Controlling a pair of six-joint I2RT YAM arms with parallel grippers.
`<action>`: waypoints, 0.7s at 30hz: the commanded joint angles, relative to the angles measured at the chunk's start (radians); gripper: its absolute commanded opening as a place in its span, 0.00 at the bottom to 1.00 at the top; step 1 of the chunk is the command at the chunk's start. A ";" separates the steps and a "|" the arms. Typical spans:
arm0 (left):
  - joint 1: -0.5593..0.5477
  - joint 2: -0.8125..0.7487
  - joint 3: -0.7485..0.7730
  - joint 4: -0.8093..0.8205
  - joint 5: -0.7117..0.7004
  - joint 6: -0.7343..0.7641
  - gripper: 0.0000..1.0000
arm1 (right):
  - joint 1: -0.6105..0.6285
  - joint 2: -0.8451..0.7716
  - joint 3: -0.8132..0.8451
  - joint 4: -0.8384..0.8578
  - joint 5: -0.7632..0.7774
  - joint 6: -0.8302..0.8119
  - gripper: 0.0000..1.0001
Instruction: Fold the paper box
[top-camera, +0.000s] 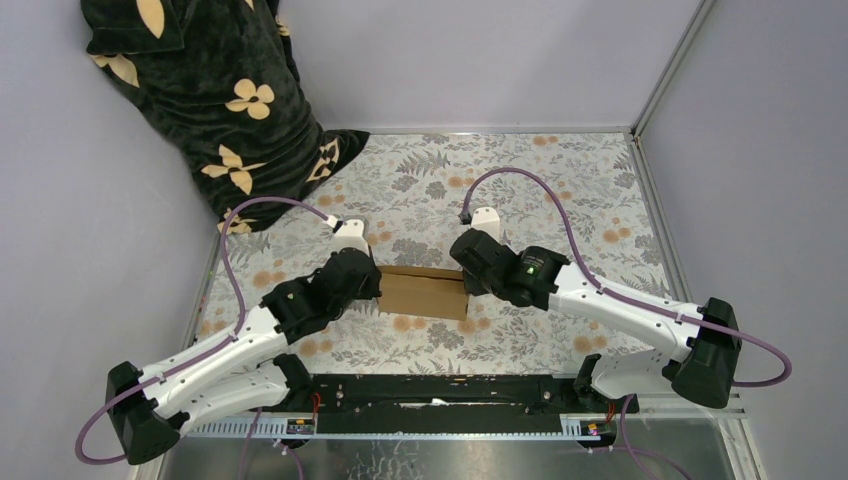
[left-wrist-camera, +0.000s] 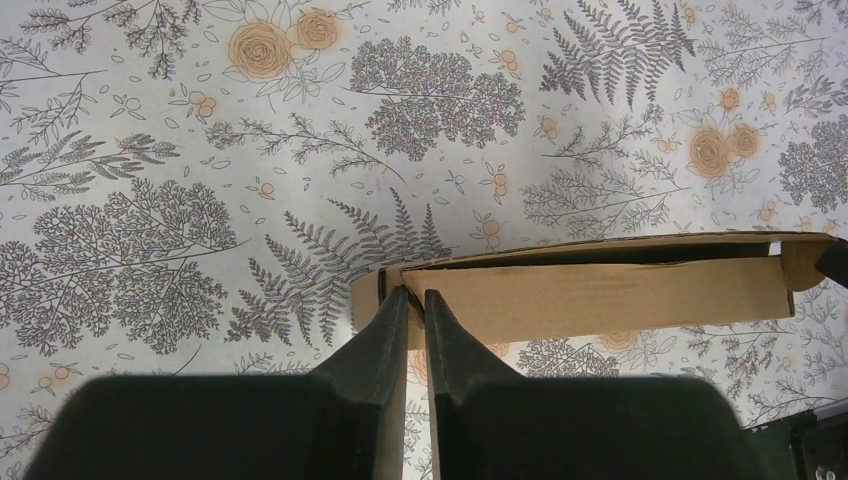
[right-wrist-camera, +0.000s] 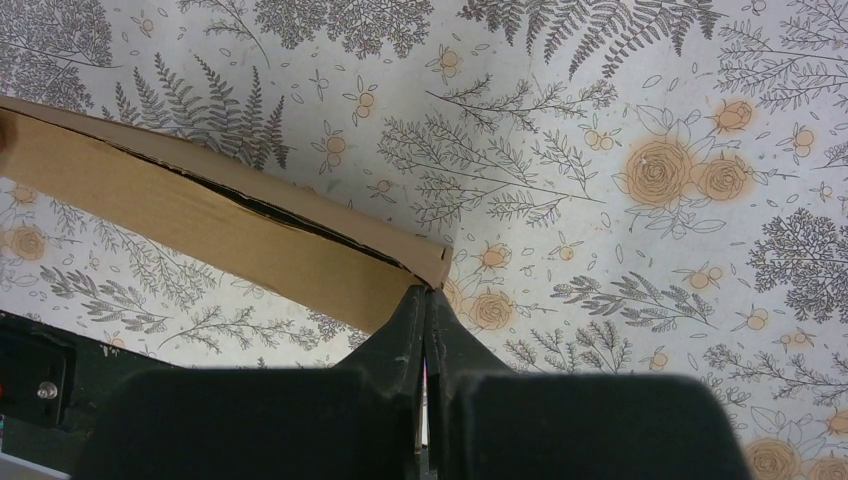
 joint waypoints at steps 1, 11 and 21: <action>-0.023 -0.010 -0.012 0.057 0.050 -0.027 0.14 | 0.018 0.012 -0.012 0.129 -0.063 0.048 0.00; -0.023 -0.005 -0.015 0.058 0.050 -0.030 0.14 | 0.042 -0.001 -0.069 0.149 -0.056 0.032 0.00; -0.026 -0.009 -0.020 0.058 0.050 -0.034 0.13 | 0.105 -0.001 -0.100 0.142 0.017 0.043 0.00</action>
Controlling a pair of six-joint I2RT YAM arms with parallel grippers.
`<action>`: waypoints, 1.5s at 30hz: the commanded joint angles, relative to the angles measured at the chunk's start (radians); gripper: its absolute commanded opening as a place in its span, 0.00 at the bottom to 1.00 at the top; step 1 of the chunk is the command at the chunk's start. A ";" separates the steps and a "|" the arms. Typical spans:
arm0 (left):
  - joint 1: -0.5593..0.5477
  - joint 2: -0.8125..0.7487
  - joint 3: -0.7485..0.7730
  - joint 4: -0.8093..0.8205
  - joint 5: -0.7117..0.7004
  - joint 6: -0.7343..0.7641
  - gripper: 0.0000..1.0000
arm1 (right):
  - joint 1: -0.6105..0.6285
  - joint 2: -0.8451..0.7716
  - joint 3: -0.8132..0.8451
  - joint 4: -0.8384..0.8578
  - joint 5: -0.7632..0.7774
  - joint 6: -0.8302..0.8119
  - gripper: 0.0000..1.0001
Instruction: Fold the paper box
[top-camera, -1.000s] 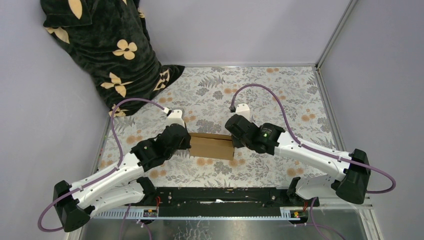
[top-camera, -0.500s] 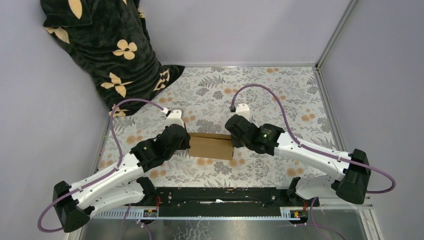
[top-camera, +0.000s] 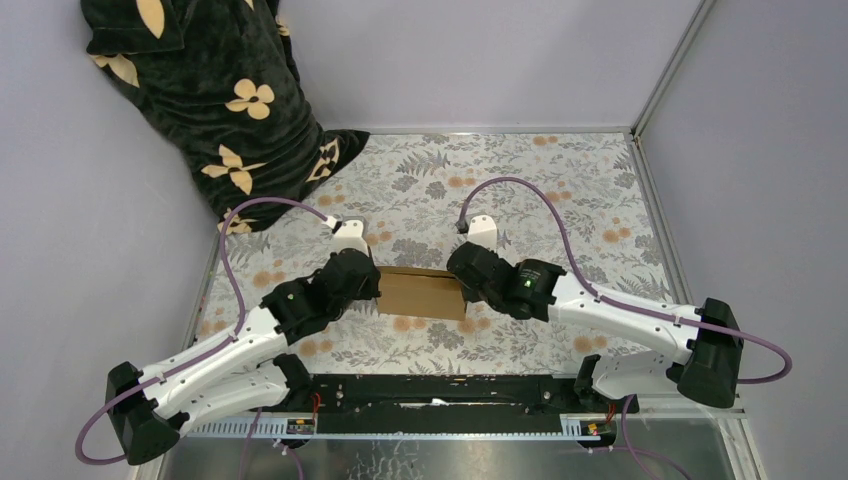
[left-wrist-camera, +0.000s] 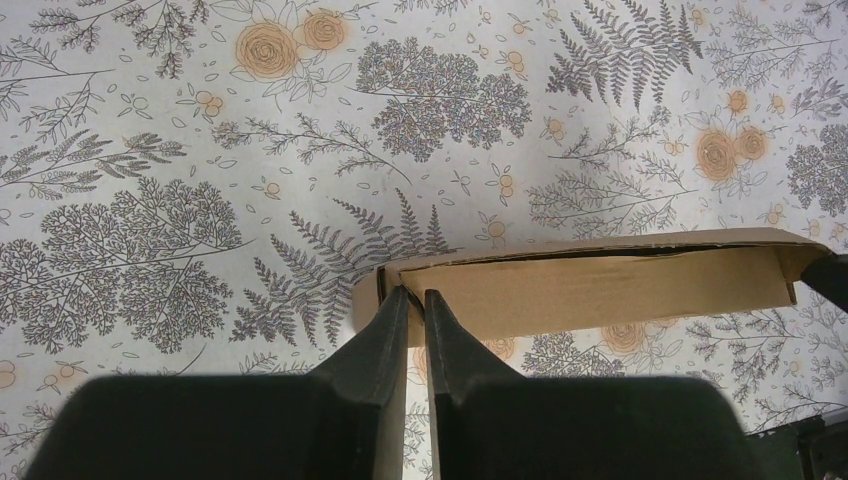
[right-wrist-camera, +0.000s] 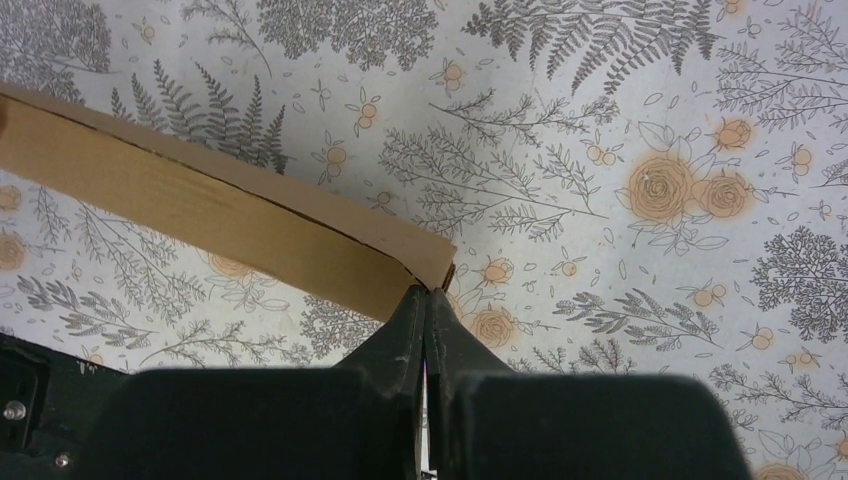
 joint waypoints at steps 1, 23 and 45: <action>-0.028 -0.007 -0.016 0.058 0.060 -0.036 0.13 | 0.057 0.018 -0.033 0.057 -0.056 0.048 0.00; -0.056 -0.045 -0.018 -0.022 -0.013 -0.028 0.13 | 0.077 0.000 -0.050 0.044 -0.025 0.053 0.00; -0.055 -0.045 -0.032 -0.026 -0.020 -0.032 0.13 | 0.077 -0.174 -0.057 0.117 -0.125 -0.041 0.38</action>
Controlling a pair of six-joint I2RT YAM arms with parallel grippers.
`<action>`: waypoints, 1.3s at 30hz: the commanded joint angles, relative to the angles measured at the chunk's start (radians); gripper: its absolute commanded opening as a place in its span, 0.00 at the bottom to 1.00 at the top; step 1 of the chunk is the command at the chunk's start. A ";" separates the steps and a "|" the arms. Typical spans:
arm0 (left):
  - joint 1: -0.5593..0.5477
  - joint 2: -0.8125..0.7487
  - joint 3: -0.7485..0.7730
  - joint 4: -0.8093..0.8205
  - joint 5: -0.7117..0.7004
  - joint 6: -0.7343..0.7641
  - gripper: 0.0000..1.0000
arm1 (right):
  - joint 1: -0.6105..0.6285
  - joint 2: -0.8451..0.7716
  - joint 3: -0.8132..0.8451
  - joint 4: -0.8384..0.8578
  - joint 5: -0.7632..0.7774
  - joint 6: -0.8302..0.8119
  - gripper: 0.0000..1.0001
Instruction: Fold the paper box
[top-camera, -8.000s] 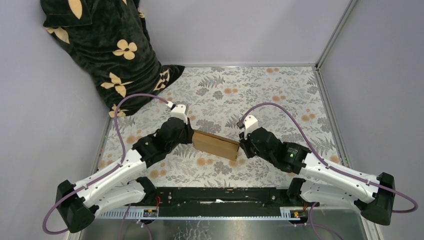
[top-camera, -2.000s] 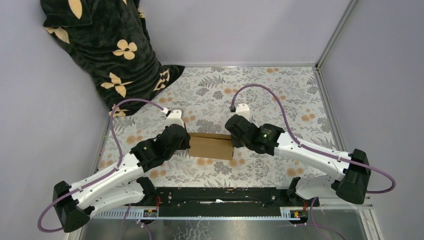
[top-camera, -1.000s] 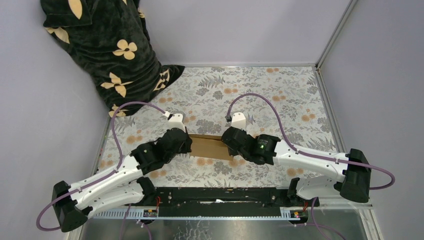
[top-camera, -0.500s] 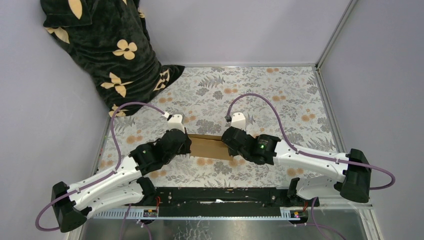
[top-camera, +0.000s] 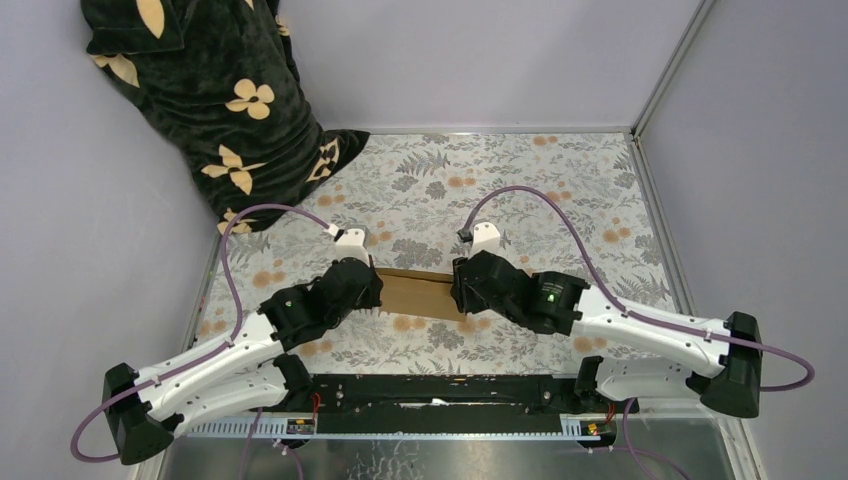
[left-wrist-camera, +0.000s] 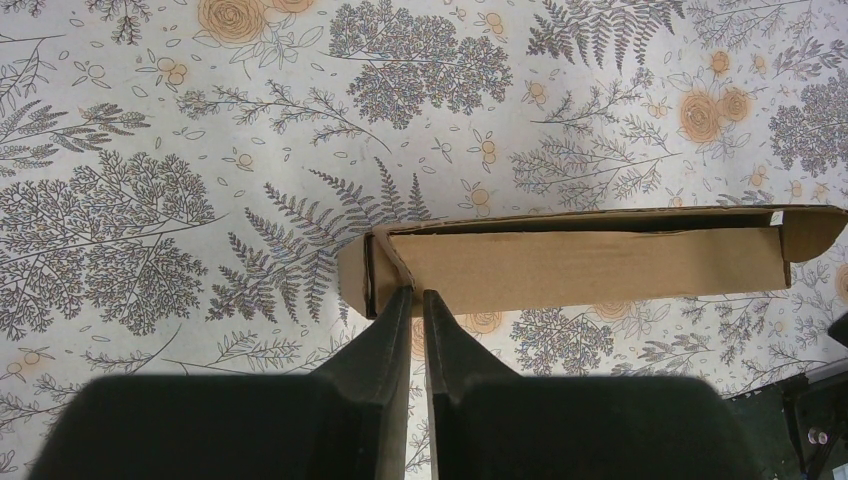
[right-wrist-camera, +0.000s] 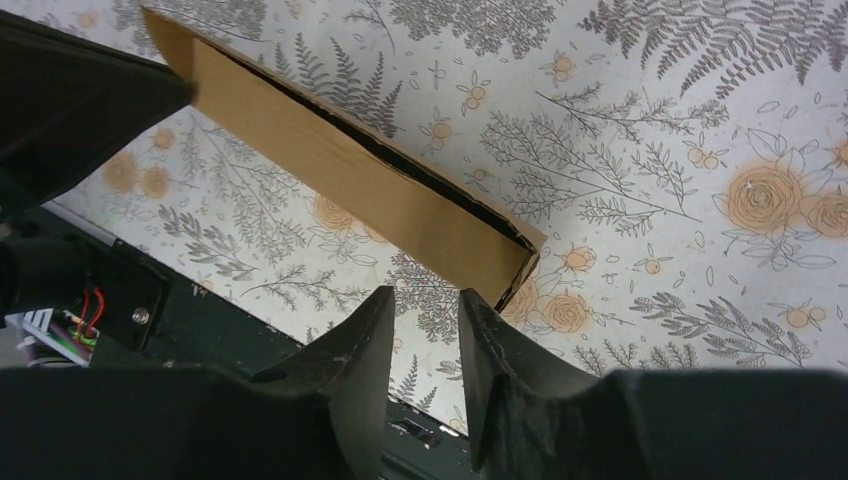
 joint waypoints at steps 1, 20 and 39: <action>-0.008 -0.003 0.004 -0.011 -0.021 -0.002 0.13 | 0.011 -0.072 -0.009 0.060 -0.030 -0.052 0.38; -0.009 -0.017 -0.001 -0.020 -0.023 0.005 0.14 | 0.011 0.047 0.024 0.146 0.077 -0.216 0.64; -0.007 0.007 -0.004 -0.014 -0.017 0.002 0.14 | 0.069 0.108 0.078 0.143 -0.015 -0.079 0.47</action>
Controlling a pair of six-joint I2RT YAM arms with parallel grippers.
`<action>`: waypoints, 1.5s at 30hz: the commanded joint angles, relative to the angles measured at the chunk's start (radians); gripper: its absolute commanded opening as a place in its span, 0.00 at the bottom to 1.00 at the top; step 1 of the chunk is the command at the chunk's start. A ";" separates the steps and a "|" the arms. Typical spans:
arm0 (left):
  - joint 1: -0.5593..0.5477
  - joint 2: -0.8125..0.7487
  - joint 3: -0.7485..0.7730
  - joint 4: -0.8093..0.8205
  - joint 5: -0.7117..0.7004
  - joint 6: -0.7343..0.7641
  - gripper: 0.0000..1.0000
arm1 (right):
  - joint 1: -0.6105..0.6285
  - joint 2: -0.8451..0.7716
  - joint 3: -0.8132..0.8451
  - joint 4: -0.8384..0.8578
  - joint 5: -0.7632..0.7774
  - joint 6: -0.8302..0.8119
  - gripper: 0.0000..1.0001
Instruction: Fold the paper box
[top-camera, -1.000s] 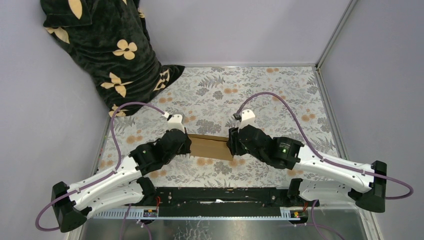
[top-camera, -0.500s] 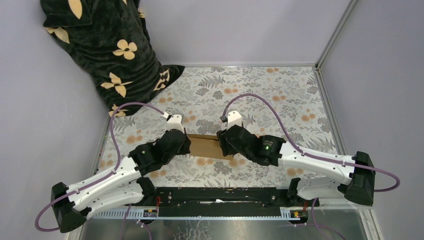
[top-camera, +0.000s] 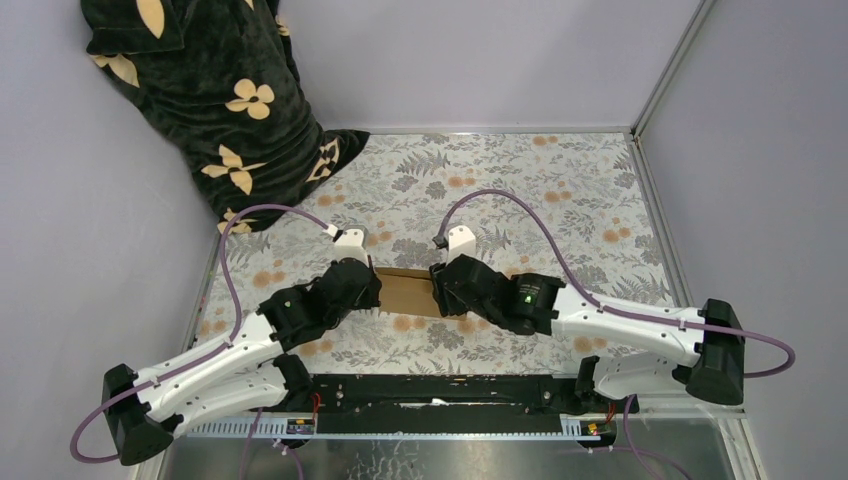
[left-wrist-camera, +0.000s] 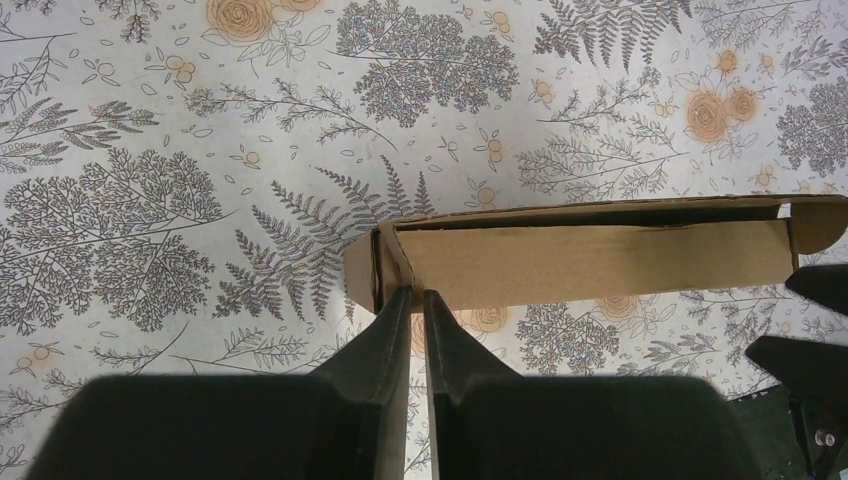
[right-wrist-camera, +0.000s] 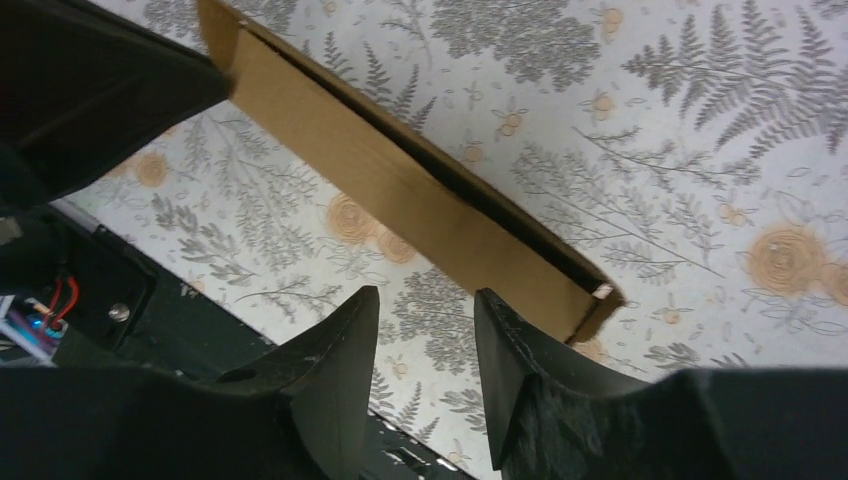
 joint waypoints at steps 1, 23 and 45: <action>-0.007 0.013 -0.003 -0.001 -0.013 0.002 0.14 | 0.042 0.048 0.078 0.029 -0.032 0.039 0.45; -0.008 0.002 0.001 -0.002 0.027 -0.013 0.14 | 0.129 0.165 0.005 0.023 0.218 0.175 0.43; -0.040 -0.035 0.022 -0.052 0.005 -0.036 0.16 | 0.086 0.111 -0.046 -0.003 0.251 0.173 0.45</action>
